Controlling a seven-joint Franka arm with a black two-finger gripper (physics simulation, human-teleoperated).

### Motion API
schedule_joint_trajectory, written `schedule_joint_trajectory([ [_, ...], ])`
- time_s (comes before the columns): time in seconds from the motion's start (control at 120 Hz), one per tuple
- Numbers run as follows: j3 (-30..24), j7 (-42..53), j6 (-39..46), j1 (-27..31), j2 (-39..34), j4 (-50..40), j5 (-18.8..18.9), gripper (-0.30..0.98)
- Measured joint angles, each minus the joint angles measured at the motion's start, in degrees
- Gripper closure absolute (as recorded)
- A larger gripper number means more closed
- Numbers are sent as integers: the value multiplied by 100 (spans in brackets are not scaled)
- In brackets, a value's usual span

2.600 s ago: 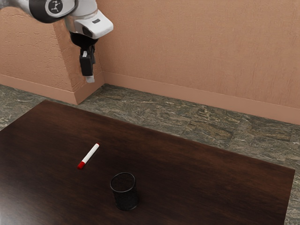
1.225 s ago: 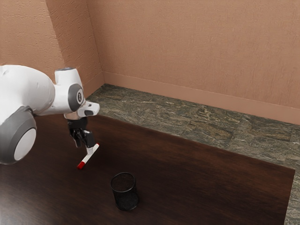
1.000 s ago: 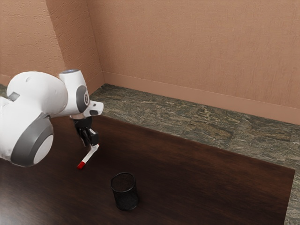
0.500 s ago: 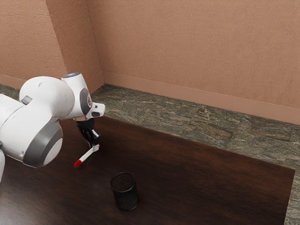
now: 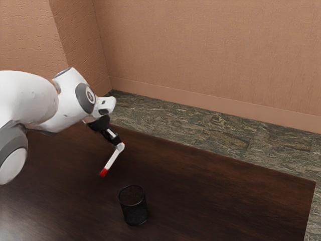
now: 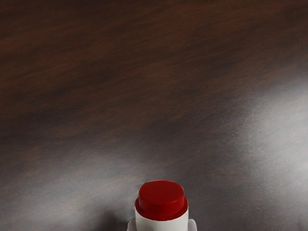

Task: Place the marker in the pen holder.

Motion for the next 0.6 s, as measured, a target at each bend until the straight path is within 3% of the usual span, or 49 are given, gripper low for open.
schedule_joint_trajectory([
  [0.1, 1196, 285, 107, -1530, 329, -453, -35, 79],
  [0.308, 4501, 852, 222, -5590, 574, -1302, -153, 79],
  [0.492, 6482, 1317, 249, -7948, 289, -1881, -342, 79],
  [0.6, 6864, 1568, 254, -8490, 218, -2180, -474, 79],
])
